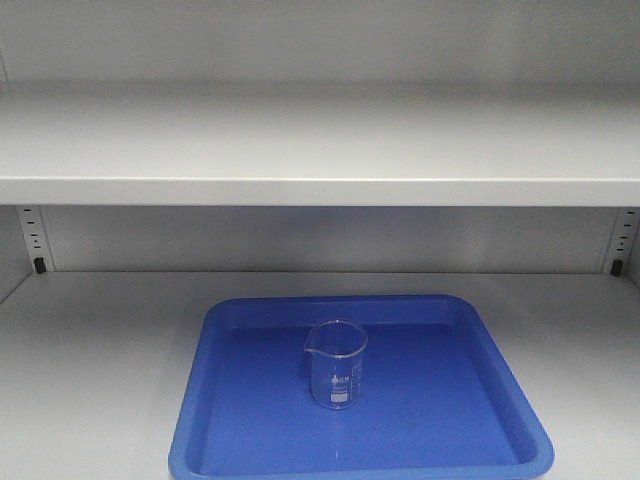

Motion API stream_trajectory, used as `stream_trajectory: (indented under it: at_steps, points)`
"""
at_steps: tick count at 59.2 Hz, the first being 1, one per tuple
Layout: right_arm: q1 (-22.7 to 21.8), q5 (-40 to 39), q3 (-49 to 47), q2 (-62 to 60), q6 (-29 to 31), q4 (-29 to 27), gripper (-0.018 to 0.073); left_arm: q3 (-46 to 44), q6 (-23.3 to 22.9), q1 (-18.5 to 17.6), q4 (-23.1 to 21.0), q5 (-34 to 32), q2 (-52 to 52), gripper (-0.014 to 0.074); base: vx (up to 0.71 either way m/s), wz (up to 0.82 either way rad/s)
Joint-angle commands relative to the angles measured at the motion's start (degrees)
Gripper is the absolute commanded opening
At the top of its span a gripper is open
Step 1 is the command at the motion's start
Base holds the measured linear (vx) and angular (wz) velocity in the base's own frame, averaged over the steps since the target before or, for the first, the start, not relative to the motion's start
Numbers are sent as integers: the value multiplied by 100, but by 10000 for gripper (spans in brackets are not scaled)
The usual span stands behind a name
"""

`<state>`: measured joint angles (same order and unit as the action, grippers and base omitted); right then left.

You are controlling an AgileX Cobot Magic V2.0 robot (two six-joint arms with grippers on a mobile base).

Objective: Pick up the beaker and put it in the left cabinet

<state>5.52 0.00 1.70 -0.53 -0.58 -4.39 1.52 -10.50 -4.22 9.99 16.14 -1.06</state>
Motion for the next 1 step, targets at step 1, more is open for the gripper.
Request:
stream_trajectory:
  at_steps: [1]
  points:
    - [-35, -498, 28, -58, 58, 60, -2, -65, -24, 1, -1, -474, -58, 4, 0, 0]
